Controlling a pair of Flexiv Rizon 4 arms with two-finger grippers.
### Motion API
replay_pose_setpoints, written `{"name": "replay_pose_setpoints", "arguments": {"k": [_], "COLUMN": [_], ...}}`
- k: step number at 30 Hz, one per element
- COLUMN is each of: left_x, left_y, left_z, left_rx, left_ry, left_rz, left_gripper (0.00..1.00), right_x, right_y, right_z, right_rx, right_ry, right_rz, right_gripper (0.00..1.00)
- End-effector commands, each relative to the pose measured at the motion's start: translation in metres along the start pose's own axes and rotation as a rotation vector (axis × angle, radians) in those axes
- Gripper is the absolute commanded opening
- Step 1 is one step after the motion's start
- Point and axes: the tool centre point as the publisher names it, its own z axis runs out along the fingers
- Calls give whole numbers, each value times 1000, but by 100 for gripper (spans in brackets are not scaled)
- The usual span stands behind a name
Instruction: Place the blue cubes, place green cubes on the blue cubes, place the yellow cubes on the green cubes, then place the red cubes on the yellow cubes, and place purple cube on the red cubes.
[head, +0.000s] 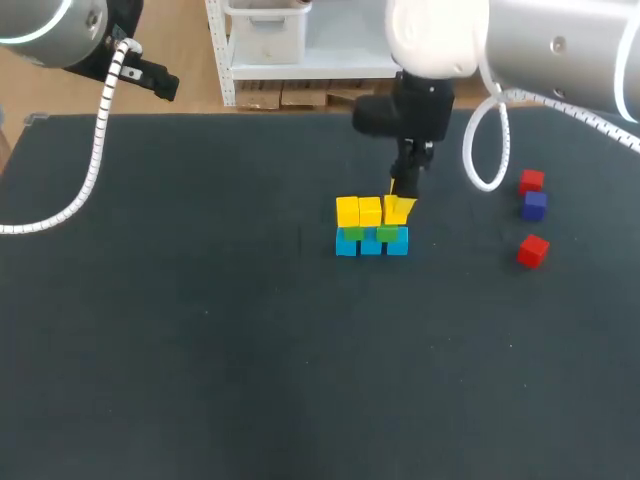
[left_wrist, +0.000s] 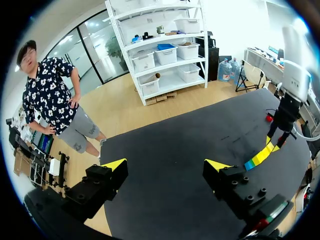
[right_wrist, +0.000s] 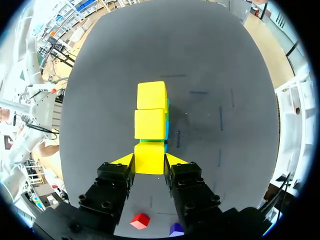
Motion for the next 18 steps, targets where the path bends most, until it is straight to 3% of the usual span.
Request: {"name": "replay_pose_setpoints", "arguments": {"k": [1,18], "left_x": [0,0], "left_y": [1,1], "left_z": [-1,-1], "left_rx": [2,2], "left_ry": [0,0], "left_rz": [2,2], "left_gripper": [100,100], "right_x": [0,-1], "right_y": [2,8], "right_z": [2,0], "right_rx": [8,51], "right_ry": [0,-3], "right_rz": [-1,10], "right_gripper": [0,0]}}
